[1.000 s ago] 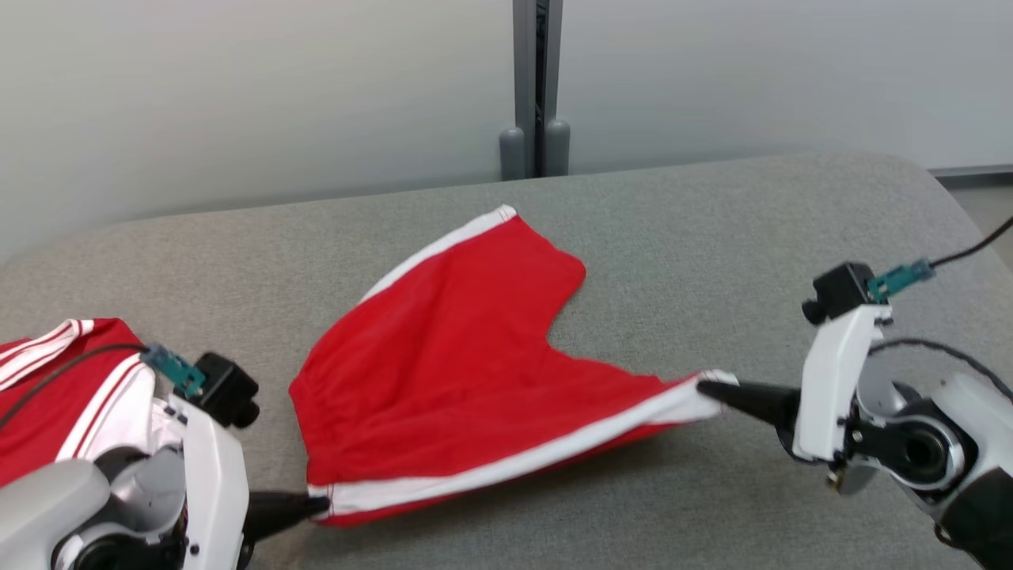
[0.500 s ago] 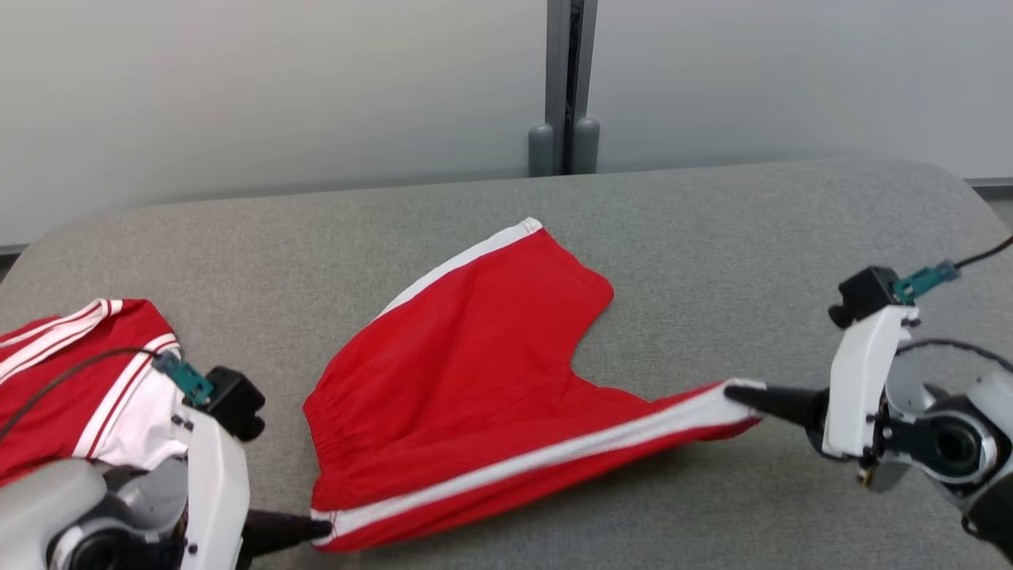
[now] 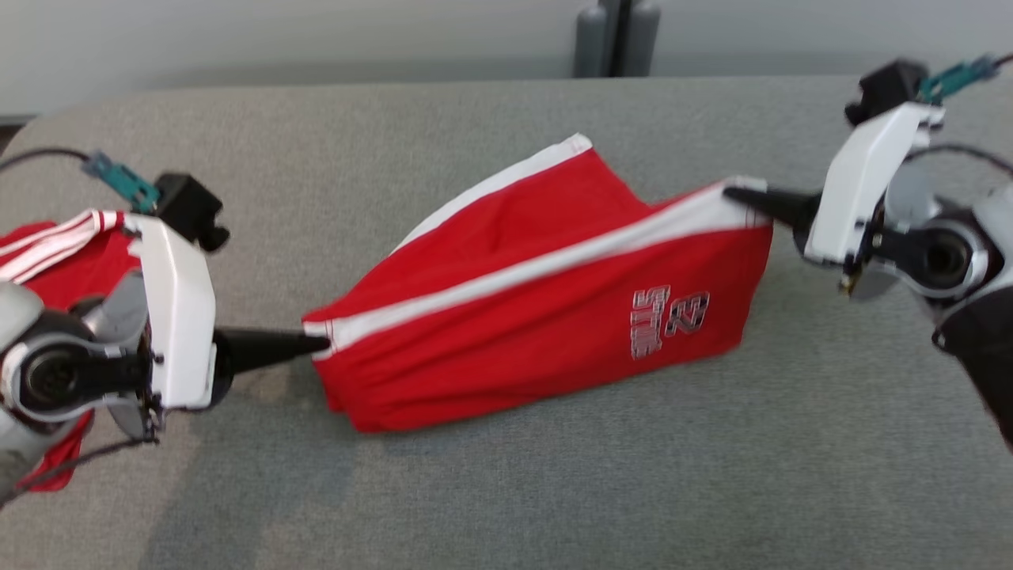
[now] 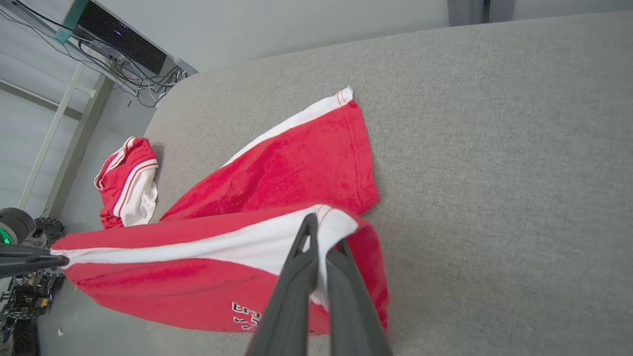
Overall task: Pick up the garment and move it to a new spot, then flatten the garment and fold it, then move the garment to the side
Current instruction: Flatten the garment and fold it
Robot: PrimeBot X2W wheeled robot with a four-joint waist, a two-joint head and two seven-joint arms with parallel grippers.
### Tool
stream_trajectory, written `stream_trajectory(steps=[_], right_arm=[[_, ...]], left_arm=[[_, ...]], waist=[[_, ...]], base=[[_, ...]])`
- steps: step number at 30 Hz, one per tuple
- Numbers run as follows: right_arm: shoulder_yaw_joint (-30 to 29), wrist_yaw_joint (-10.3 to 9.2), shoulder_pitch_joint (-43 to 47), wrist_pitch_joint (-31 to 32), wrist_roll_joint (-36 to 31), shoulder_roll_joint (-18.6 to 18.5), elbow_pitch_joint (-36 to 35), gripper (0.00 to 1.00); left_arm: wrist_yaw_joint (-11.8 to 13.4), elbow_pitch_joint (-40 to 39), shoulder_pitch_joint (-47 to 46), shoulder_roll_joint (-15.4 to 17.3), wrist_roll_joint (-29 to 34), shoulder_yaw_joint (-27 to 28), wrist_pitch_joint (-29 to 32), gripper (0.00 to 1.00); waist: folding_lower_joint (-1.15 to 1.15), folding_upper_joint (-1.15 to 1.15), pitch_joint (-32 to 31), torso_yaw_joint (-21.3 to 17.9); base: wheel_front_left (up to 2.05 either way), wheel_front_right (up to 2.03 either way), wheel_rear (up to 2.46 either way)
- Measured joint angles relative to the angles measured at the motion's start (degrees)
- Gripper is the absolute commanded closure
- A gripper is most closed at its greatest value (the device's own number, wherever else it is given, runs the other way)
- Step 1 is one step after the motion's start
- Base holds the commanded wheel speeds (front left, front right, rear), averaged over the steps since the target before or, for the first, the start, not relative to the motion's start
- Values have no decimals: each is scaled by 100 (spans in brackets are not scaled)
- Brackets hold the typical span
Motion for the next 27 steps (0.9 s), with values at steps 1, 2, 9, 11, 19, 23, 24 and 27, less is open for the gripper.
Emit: stream_trajectory(steps=[1,2,9,11,19,23,24,27], right_arm=[[-71,0,-158,-57,-82,59,73,100],[-127,0,-322,-113,-167,115,157,100],[-308,0,-1091,-337,-720,458,809,100],[-338,1,-1256,-422,-839,559,965,100],[-304,0,-1709,-684,-1247,798,1493,100],[-314,0,-1962,-810,-1372,875,1715,100],[-321,0,-2036,-827,-1389,890,1761,100],[-330,1,-2248,-935,-1486,951,1885,100]], left_arm=[[0,44,-93,-33,3,71,13,100],[0,80,-162,-66,2,148,20,100],[0,268,-461,-297,134,427,94,100],[0,341,-489,-342,169,489,110,100],[0,601,-586,-552,341,734,34,100],[0,594,-671,-620,382,843,33,100],[0,583,-693,-624,386,887,35,100],[0,554,-732,-642,434,956,44,100]], waist=[[0,0,98,35],[0,0,195,69],[0,0,850,339],[0,0,1007,419],[0,0,1471,715],[0,0,1679,799],[0,0,1735,817],[0,0,1902,869]], base=[[0,0,0],[0,0,0],[0,0,0],[0,0,0],[0,0,0],[0,0,0],[0,0,0],[0,0,0]])
